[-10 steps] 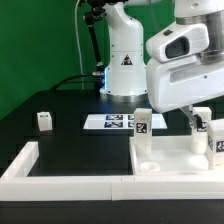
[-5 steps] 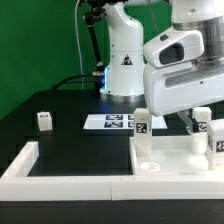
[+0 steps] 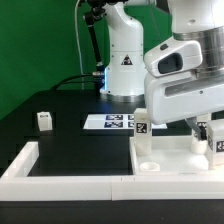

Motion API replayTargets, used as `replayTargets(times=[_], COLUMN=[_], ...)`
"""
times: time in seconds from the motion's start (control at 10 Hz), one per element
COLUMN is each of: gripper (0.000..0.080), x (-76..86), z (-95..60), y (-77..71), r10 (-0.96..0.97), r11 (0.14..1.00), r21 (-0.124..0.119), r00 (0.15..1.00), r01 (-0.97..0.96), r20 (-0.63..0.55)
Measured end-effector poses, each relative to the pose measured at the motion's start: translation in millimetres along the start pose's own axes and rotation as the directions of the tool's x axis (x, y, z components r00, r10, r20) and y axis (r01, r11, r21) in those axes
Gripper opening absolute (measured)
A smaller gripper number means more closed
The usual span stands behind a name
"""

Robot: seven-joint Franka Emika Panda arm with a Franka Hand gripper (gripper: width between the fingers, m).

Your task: Assemble square table

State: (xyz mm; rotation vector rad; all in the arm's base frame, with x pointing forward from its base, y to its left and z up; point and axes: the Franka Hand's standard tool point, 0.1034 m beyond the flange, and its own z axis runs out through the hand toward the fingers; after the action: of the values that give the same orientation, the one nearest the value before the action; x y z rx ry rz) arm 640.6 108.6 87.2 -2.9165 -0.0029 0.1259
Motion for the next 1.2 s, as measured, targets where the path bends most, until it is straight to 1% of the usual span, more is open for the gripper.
replayTargets(times=[0.1,0.2,0.3,0.4,0.5,0.6,0.7,0.8,0.9,1.1,1.2], gripper=[0.0347,0.0291,0.0291,0.0291,0.0291,0.0291,0.0291,0.0291,0.0291,0.0291,0.0292], x=[0.3,0.4,0.4,0.9,-2.4,-6.5,-7.1,-8.4,-10.4,-12.4,-13.7], z=[-0.2,-0.3,-0.3,-0.3,0.0,0.0,-0.2,-0.1,0.1,0.8,1.2], y=[1.1,2.1,2.6,3.5,3.5,3.7,5.0,7.1,7.0,7.3,4.9], r10=[0.097,0.16,0.194,0.308,0.445,0.619,0.73,0.84,0.886,0.959,0.982], r11=[0.995,0.987,0.981,0.951,0.895,0.784,0.682,0.541,0.461,0.277,0.179], r21=[-0.001,-0.002,-0.003,-0.004,0.001,0.012,0.044,0.103,0.127,0.162,0.17], r00=[0.995,0.987,0.981,0.951,0.894,0.78,0.675,0.53,0.448,0.263,0.165], r01=[-0.097,-0.16,-0.194,-0.308,-0.446,-0.621,-0.73,-0.834,-0.878,-0.947,-0.969], r20=[-0.001,-0.002,-0.002,-0.023,-0.058,-0.088,-0.107,-0.12,-0.12,-0.105,-0.091])
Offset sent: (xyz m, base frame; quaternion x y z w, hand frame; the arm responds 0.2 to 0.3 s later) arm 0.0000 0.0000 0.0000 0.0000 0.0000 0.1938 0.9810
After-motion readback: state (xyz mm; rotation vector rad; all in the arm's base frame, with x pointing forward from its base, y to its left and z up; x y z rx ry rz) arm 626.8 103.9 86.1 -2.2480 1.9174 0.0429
